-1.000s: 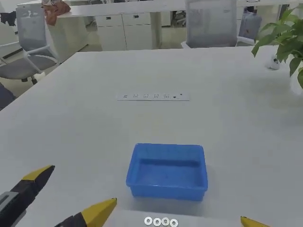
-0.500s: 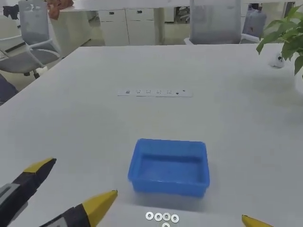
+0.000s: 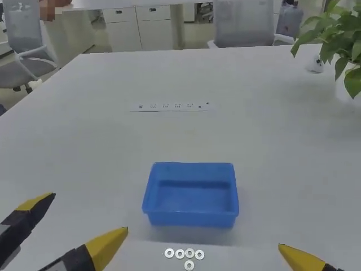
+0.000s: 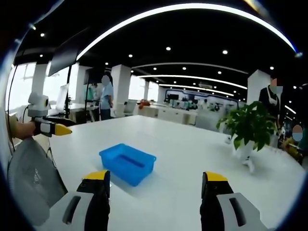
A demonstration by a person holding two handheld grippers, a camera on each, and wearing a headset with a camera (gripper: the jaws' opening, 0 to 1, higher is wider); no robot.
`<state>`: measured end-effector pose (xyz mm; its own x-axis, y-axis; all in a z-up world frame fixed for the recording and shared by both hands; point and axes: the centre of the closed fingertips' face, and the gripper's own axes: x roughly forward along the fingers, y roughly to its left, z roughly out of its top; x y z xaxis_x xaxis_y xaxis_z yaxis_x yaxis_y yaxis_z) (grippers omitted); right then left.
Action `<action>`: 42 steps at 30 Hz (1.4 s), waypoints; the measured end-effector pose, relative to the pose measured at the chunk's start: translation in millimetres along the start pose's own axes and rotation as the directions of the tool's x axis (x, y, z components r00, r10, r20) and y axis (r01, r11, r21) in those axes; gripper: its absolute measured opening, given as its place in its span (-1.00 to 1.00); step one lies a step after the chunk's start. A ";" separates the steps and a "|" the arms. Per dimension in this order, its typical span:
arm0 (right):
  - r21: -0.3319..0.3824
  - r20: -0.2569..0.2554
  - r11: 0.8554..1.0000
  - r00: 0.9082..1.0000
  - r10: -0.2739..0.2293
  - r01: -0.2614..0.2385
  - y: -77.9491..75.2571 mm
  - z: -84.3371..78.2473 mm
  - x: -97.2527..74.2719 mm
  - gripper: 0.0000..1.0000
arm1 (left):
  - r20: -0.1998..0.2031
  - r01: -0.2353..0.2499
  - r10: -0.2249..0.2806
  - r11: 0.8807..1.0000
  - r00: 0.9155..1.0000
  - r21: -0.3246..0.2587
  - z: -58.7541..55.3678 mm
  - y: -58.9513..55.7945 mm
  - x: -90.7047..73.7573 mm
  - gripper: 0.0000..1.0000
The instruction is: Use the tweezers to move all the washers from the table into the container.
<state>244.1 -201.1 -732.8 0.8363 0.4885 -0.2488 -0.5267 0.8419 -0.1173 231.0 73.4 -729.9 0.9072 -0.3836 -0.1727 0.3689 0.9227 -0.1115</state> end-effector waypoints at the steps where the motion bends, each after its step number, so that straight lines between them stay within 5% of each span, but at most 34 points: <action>1: 0.004 -0.003 1.000 1.000 0.001 -0.001 -0.1 -0.7 0.1 0.53 | -0.004 0.003 -0.003 1.000 1.000 0.003 -0.7 -0.8 0.3 0.72; 9: 0.026 -0.061 0.999 0.997 0.043 -0.041 6.8 -12.0 5.4 0.52 | -0.041 0.018 -0.018 1.000 0.999 0.006 -7.3 -3.4 1.7 0.70; 12: 0.043 -0.090 0.997 0.994 0.068 -0.064 9.9 -16.0 7.3 0.50 | -0.088 0.036 -0.039 0.999 0.995 -0.030 -16.1 -4.1 3.0 0.69; 14: 0.050 -0.131 0.994 0.986 0.101 -0.095 13.3 -21.1 8.2 0.47 | -0.177 0.053 -0.063 0.997 0.982 -0.062 -30.6 -5.7 2.7 0.67; 16: 0.025 -0.192 0.990 0.971 0.144 -0.142 19.8 -27.7 8.8 0.45 | -0.295 0.082 -0.098 0.994 0.951 -0.066 -49.3 -8.2 1.2 0.54; 17: 0.026 -0.222 0.986 0.961 0.167 -0.165 23.6 -31.0 9.1 0.42 | -0.372 0.111 -0.127 0.992 0.919 -0.064 -60.8 -11.7 -1.0 0.41; 18: 0.031 -0.251 0.983 0.950 0.184 -0.182 26.9 -34.4 9.0 0.37 | -0.381 0.126 -0.138 0.990 0.914 -0.058 -62.3 -13.5 -0.4 0.32; 20: 0.006 -0.276 0.964 0.926 0.257 -0.265 38.6 -35.4 15.0 0.18 | -0.435 0.201 -0.200 0.979 0.878 -0.045 -70.5 -24.7 1.7 0.17; 21: 0.021 -0.305 0.945 0.898 0.318 -0.327 48.9 -38.8 18.4 0.07 | -0.482 0.244 -0.236 0.969 0.844 -0.047 -77.0 -31.7 1.4 0.12; 22: 0.023 -0.319 0.932 0.881 0.350 -0.362 55.1 -40.5 20.8 -0.04 | -0.496 0.276 -0.254 0.961 0.830 -0.031 -78.6 -35.8 3.6 0.07; 25: 0.011 -0.356 0.878 0.819 0.451 -0.478 79.6 -47.0 31.2 -0.40 | -0.561 0.393 -0.321 0.920 0.763 0.008 -90.4 -51.1 10.4 -0.11; 27: 0.019 -0.372 0.851 0.786 0.494 -0.526 92.8 -51.7 33.5 -0.44 | -0.601 0.430 -0.331 0.903 0.728 0.023 -99.3 -54.5 12.8 -0.20; 28: 0.032 -0.382 0.830 0.761 0.525 -0.557 101.8 -56.1 34.0 -0.47 | -0.627 0.460 -0.343 0.887 0.700 0.028 -105.7 -57.3 14.2 -0.30; 29: 0.036 -0.392 0.823 0.749 0.534 -0.568 105.5 -59.2 34.5 -0.50 | -0.631 0.481 -0.351 0.876 0.692 0.040 -107.9 -59.1 16.5 -0.38; 31: 0.027 -0.404 0.798 0.724 0.560 -0.602 114.6 -63.6 34.8 -0.58 | -0.648 0.524 -0.379 0.851 0.660 0.035 -114.1 -64.5 18.4 -0.53; 33: 0.015 -0.418 0.784 0.708 0.569 -0.621 119.5 -68.2 35.1 -0.62 | -0.661 0.544 -0.384 0.838 0.645 0.044 -118.9 -65.7 22.1 -0.57; 34: 0.014 -0.427 0.780 0.702 0.570 -0.626 121.1 -70.8 35.8 -0.63 | -0.673 0.562 -0.391 0.826 0.627 0.044 -122.3 -66.8 22.7 -0.59; 37: 0.020 -0.437 0.771 0.688 0.579 -0.636 123.2 -75.1 36.9 -0.65 | -0.715 0.610 -0.372 0.787 0.591 0.094 -131.1 -63.8 23.5 -0.64; 38: 0.025 -0.436 0.767 0.684 0.585 -0.641 124.1 -75.6 36.9 -0.66 | -0.715 0.611 -0.376 0.787 0.589 0.089 -131.9 -64.9 24.0 -0.67; 39: 0.031 -0.439 0.764 0.678 0.589 -0.644 124.8 -76.7 36.9 -0.69 | -0.726 0.634 -0.378 0.766 0.574 0.102 -133.8 -65.1 23.4 -0.70; 40: 0.035 -0.440 0.762 0.674 0.593 -0.647 125.6 -77.1 36.5 -0.70 | -0.732 0.645 -0.378 0.756 0.567 0.109 -134.6 -65.0 23.3 -0.71; 41: 0.036 -0.442 0.760 0.672 0.595 -0.649 126.4 -78.4 36.3 -0.69 | -0.752 0.667 -0.363 0.733 0.550 0.134 -138.1 -62.3 22.4 -0.72; 42: 0.035 -0.447 0.758 0.669 0.594 -0.651 126.6 -79.9 36.2 -0.69 | -0.762 0.679 -0.350 0.718 0.544 0.154 -139.9 -60.8 22.5 -0.73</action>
<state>195.6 -95.1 -833.4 0.1781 0.7245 -0.6659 -0.9385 0.3286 0.1064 200.7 3.4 -863.9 0.2103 -0.5607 -0.8009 0.9118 0.4080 -0.0461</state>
